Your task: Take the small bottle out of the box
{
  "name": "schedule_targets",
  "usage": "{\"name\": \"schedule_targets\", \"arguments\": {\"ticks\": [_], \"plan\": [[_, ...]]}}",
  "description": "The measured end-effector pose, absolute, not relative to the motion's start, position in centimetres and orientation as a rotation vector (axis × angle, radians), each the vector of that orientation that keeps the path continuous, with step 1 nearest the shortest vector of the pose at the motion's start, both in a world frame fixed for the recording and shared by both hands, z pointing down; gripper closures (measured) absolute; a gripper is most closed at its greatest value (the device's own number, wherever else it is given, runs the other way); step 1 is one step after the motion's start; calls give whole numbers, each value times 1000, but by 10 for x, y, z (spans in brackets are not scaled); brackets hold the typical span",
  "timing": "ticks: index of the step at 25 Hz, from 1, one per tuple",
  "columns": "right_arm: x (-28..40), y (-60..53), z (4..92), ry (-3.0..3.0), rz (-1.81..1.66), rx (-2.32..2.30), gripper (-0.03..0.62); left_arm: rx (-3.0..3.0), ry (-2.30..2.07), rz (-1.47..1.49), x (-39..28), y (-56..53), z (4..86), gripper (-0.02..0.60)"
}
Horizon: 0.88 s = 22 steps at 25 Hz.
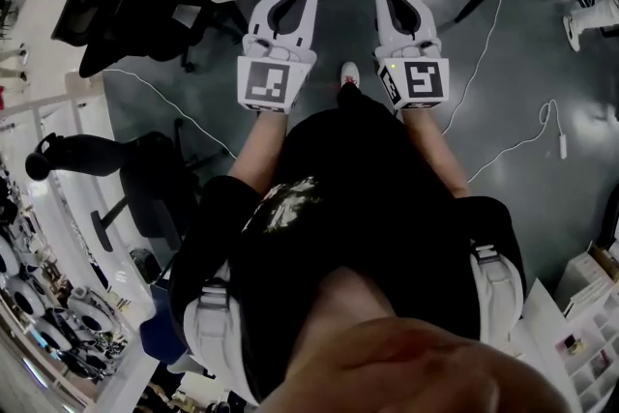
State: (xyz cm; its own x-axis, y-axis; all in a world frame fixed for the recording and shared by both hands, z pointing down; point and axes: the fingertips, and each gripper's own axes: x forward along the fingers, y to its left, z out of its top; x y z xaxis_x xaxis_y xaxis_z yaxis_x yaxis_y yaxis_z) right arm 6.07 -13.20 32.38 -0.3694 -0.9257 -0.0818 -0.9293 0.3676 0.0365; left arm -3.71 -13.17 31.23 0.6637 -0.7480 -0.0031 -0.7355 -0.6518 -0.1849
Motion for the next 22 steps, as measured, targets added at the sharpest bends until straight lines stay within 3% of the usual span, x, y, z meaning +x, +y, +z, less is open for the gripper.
{"name": "schedule_targets", "arguments": {"ticks": [22], "plan": [[108,-277,362,2669,68,-1594,599,-2780,1218,-225,17,-261,361,571]]}}
